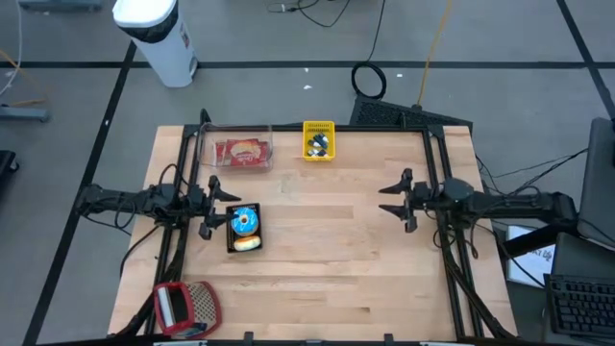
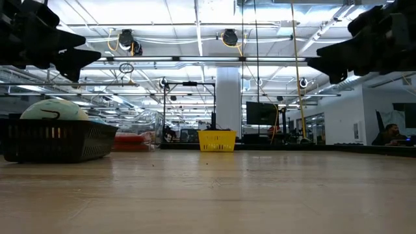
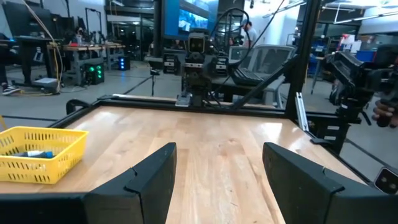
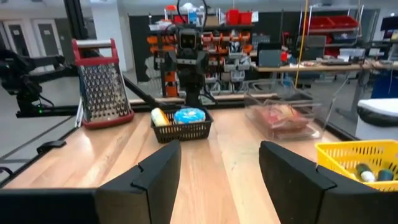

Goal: Pick & Place Food Item
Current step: Return to Home Position

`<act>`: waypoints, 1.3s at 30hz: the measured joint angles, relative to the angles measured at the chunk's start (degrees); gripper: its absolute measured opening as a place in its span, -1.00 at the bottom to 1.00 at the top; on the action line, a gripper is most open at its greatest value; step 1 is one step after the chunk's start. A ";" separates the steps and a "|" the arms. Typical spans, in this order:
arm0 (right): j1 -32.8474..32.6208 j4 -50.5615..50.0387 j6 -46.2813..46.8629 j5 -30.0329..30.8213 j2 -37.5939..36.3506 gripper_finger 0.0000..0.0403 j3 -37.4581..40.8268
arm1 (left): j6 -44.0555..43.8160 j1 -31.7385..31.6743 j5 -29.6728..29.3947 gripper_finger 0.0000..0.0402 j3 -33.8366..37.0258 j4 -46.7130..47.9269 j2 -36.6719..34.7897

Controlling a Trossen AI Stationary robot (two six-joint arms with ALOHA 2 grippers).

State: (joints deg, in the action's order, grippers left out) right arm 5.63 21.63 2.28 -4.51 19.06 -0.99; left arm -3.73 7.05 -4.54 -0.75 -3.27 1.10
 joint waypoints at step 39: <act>0.00 -6.12 -0.36 -0.07 -13.44 0.03 0.09 | -1.22 0.00 0.01 0.20 -0.09 0.09 0.00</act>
State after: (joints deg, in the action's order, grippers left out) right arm 5.63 15.51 1.91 -4.58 5.63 -0.91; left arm -4.95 7.05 -4.54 -0.84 -3.18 1.10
